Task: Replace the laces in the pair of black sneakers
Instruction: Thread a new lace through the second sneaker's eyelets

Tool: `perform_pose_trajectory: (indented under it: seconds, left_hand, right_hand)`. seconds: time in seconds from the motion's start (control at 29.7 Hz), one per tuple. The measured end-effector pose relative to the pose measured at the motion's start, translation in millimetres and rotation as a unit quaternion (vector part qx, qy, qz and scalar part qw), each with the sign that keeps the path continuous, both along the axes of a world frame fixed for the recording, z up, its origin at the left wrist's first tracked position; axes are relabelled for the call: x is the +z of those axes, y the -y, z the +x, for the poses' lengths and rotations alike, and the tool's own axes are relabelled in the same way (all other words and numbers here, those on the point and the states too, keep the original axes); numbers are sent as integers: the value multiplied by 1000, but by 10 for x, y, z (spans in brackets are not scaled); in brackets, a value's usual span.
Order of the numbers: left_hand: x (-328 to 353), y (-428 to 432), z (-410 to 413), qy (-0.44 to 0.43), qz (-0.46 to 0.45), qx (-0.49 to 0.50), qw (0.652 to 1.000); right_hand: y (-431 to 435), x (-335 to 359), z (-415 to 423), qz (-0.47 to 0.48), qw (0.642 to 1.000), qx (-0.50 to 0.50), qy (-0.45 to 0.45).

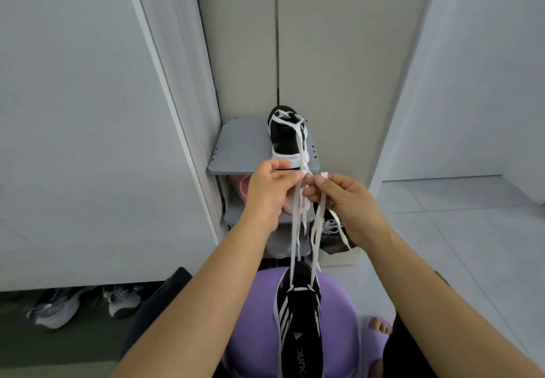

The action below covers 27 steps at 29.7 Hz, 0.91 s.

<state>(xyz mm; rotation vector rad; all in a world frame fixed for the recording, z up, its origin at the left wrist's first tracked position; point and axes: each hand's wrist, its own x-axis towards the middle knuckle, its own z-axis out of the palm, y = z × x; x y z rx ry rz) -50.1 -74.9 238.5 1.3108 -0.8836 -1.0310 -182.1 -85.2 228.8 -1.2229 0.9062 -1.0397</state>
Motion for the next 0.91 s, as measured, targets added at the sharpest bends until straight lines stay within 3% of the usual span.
perform_pose_trajectory:
  seconds: [0.17, 0.34, 0.54, 0.64, 0.74, 0.81, 0.91]
  left_hand:
    - [262, 41, -2, -104, 42, -20, 993]
    - [374, 15, -9, -156, 43, -31, 986]
    - [381, -50, -59, -63, -21, -10, 998]
    - [294, -83, 11, -32, -53, 11, 998]
    - [-303, -206, 177, 70, 44, -37, 996]
    - [-951, -397, 189, 131, 176, -105, 970]
    - [-1769, -650, 95, 185, 282, -104, 936]
  right_hand:
    - [-7, 374, 7, -39, 999, 21, -25]
    - [-28, 476, 35, -41, 996, 17, -80]
    - [-31, 315, 106, -45, 985, -8, -169]
    - [-28, 281, 141, -60, 985, -27, -162]
    - [46, 190, 99, -53, 983, -43, -170]
    - [143, 5, 31, -52, 966, -37, -250]
    - [204, -456, -94, -1, 943, -30, -332]
